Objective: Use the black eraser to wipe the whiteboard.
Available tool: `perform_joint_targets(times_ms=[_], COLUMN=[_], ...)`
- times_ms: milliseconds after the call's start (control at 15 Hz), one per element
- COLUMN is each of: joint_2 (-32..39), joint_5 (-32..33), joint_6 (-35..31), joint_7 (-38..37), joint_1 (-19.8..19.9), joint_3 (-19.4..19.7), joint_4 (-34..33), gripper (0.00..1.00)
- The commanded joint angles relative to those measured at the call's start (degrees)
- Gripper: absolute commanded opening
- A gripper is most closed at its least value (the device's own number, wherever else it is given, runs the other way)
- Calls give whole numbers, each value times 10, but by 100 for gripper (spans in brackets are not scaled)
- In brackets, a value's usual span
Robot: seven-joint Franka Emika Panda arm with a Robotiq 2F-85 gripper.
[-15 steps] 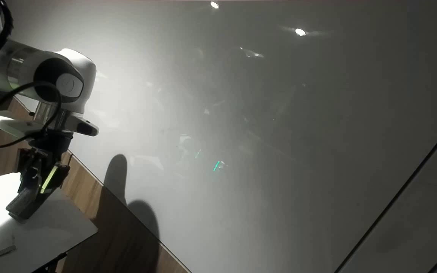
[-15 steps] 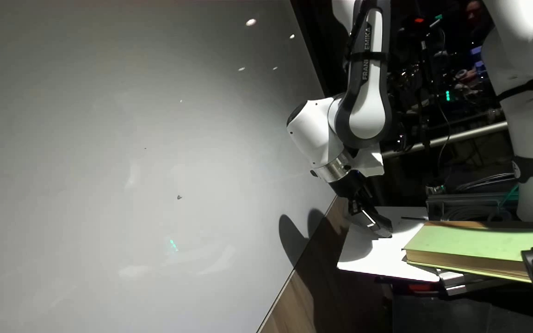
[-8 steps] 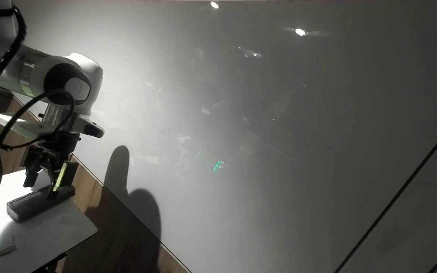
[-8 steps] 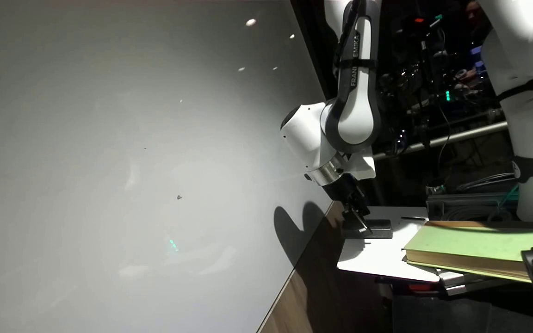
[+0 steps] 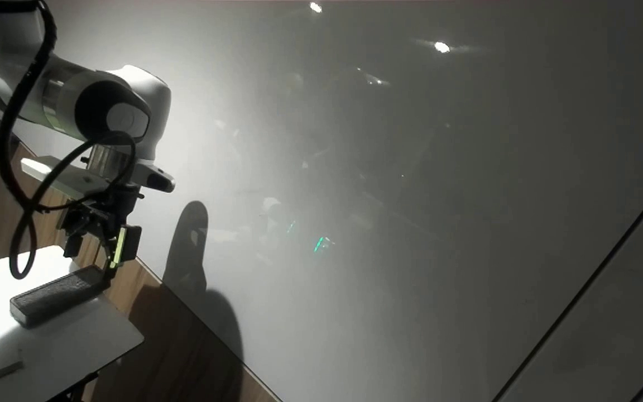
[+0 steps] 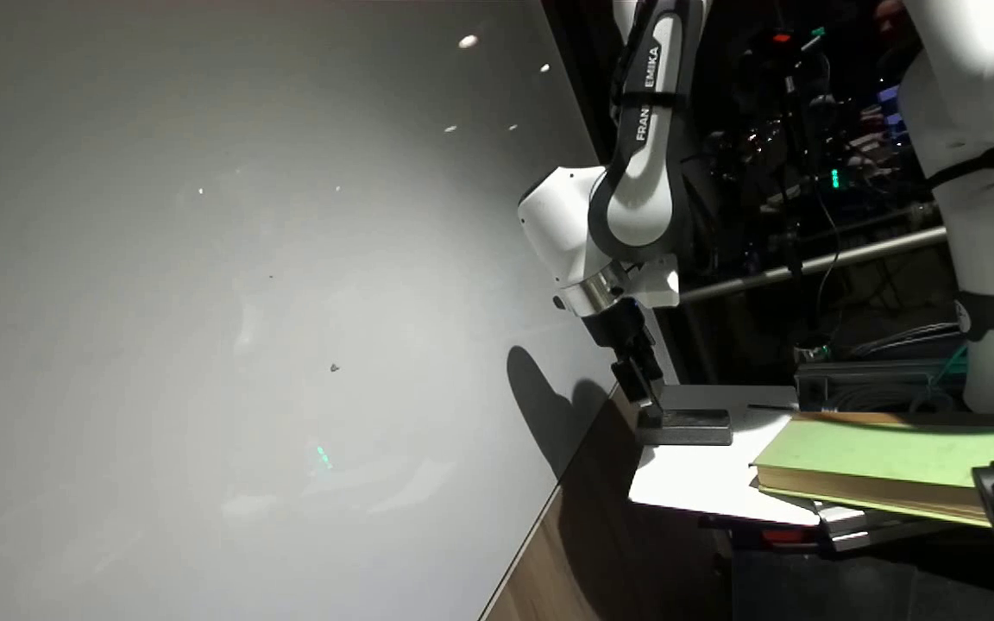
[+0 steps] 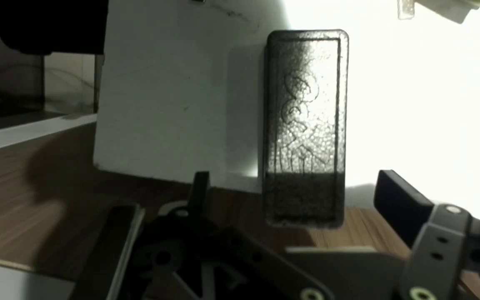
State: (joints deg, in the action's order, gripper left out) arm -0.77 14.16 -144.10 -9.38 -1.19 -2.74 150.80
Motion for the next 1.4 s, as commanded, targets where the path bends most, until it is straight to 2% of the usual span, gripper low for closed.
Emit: perform_joint_targets(times_ms=[0,267,333,733,800,867,1333], joint_2=[-142,-271,-261,-367,-377,-347,-349], joint_5=[-60,-84,-85,-76,-78,-69,-69], joint_6=[-25,9,35,147,167,131,137], joint_7=[74,100,103,127,136,111,112], joint_1=[7,-10,-14,-55,-61,-47,-48], joint_3=[19,14,10,-14,-12,-17,-18], joint_4=[63,106,66,67,66,65,66], gripper=[100,100,100,100,100,100,100])
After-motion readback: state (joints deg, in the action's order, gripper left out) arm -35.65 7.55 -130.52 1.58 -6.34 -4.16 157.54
